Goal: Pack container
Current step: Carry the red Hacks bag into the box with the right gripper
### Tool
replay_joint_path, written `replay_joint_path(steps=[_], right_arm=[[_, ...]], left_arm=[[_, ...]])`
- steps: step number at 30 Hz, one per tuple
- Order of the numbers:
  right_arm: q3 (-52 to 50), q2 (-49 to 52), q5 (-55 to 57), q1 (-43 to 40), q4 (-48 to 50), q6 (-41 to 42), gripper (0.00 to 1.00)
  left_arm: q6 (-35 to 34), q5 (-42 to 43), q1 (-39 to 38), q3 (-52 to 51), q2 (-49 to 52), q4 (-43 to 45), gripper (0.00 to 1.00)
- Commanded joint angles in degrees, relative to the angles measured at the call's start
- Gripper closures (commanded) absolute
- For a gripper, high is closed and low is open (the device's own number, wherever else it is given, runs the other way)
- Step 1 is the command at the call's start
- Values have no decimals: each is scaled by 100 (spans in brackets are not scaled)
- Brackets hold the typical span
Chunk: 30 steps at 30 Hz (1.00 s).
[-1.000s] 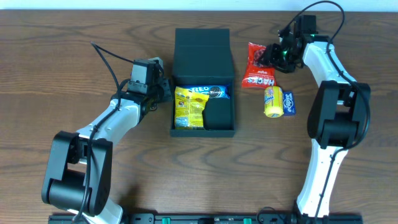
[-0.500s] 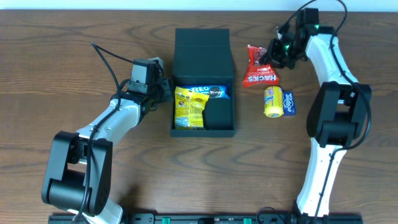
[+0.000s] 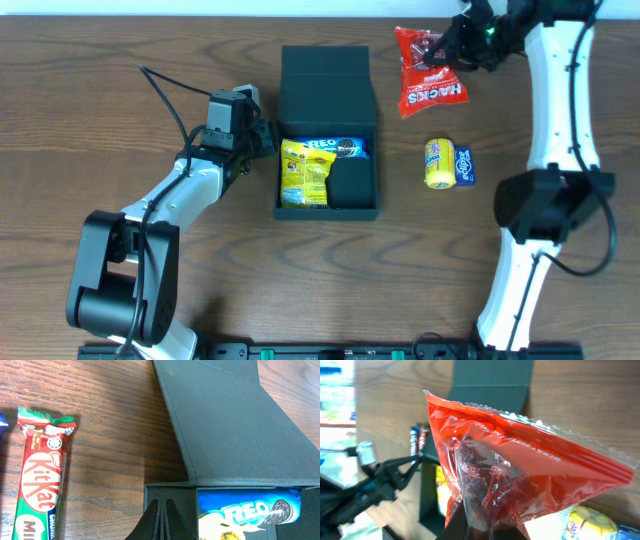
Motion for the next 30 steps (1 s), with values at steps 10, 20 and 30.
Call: replay_joint_path(steps=[10,20,30], right_arm=[[-3014,-1397,-686,1609,1867,743,99],[-4017,-1397,-39,2503,3668,2736,98],[-5012,-1394,70,2822,4444,4044,99]], left_arm=[[22,26,579,90,-155,186,94],[63,20,640,90,-203,433,94],[63,20,640,90,-203,439,94]])
